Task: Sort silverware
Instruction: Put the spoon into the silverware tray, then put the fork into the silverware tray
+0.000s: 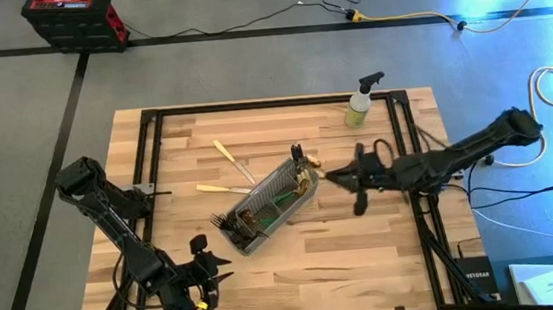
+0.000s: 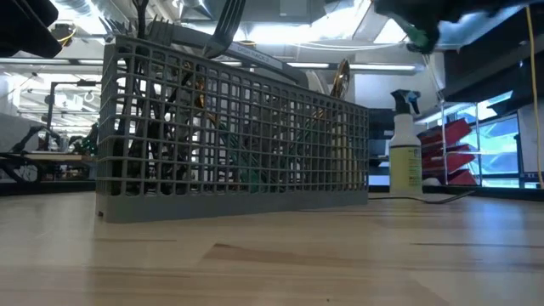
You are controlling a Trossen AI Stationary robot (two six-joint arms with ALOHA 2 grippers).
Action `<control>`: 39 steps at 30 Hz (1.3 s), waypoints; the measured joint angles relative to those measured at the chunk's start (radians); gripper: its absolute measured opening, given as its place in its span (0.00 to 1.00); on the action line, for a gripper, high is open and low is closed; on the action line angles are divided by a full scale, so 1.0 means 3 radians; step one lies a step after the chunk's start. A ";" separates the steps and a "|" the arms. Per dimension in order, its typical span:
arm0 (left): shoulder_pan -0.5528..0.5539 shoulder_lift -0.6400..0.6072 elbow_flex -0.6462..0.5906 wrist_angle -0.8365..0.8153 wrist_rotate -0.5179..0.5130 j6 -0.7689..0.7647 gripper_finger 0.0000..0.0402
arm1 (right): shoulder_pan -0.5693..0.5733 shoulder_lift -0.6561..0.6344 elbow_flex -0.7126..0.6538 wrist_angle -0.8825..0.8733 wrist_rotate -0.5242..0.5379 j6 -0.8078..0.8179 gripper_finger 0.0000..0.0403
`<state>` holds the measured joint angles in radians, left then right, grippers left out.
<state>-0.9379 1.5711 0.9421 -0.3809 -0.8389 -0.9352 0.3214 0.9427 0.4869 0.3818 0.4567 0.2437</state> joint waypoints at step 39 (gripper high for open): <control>-0.0018 0.0004 -0.0001 0.0013 -0.0011 0.0006 0.29 | 0.0022 0.3402 0.1562 0.2191 0.0696 -0.0517 0.08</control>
<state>-0.9432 1.5723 0.9417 -0.3771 -0.8421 -0.9333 0.3279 1.9633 0.9554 1.0390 0.6655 0.0887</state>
